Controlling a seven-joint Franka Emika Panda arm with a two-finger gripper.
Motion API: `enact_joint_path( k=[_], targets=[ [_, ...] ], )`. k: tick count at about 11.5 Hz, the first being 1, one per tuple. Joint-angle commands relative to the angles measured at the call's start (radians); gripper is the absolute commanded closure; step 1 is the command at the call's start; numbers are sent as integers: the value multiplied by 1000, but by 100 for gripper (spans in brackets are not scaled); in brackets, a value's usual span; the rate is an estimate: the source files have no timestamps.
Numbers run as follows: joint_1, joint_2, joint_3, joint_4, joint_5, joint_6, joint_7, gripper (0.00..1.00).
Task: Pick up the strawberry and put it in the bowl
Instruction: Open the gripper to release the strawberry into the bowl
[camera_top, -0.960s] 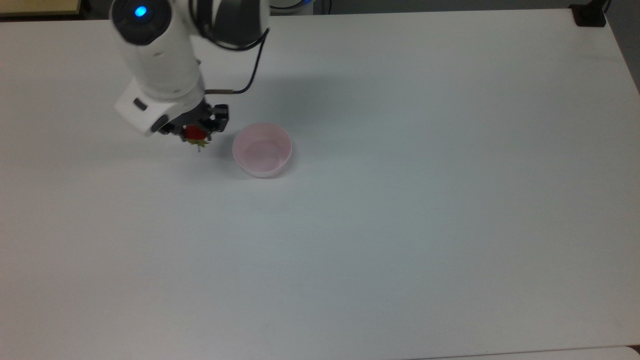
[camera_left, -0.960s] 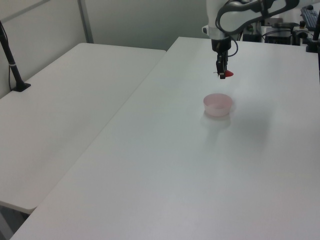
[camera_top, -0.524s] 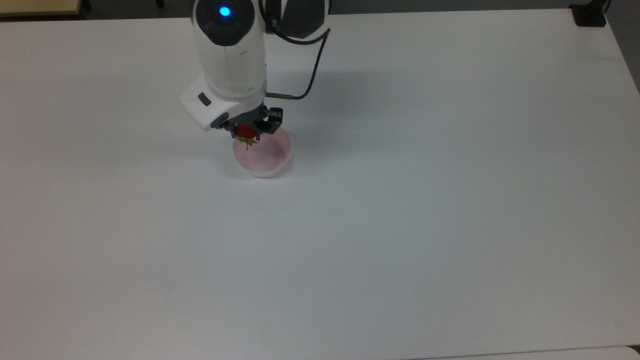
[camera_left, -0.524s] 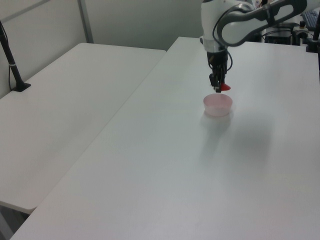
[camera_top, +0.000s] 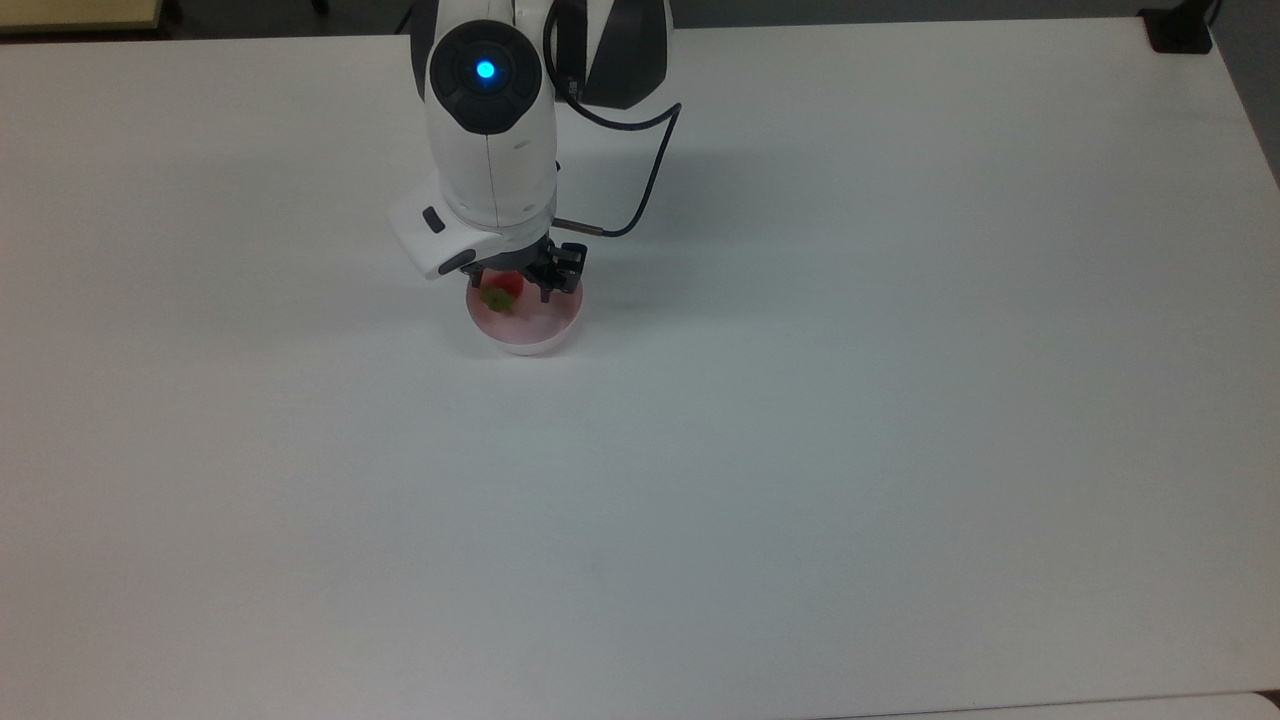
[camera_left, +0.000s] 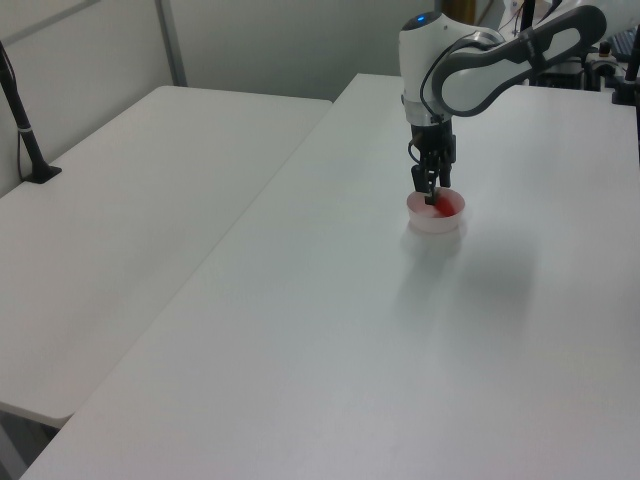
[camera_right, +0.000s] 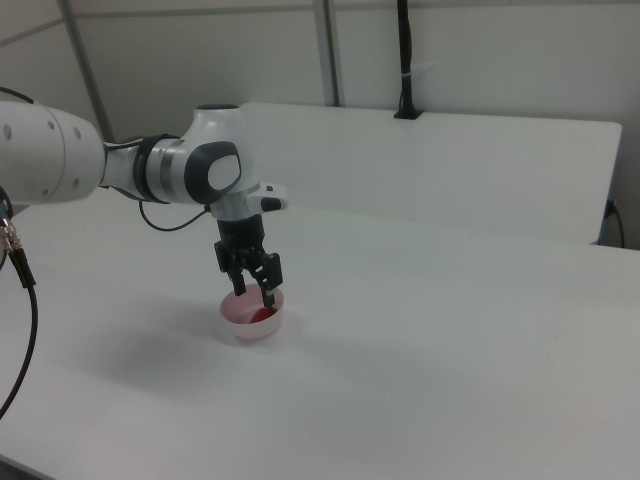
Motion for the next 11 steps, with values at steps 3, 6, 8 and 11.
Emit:
enact_joint_path(
  k=[3,6,8,11],
  targets=[
    [58,-168,-8,15,-13,-136,23,0],
    [84,-314,-23,12,-3,-229,17,0],
    [107,-361,-47,12,-3,-287,12,0],
    [105,-396,-45,17,-3,-338,12,0]
  ],
)
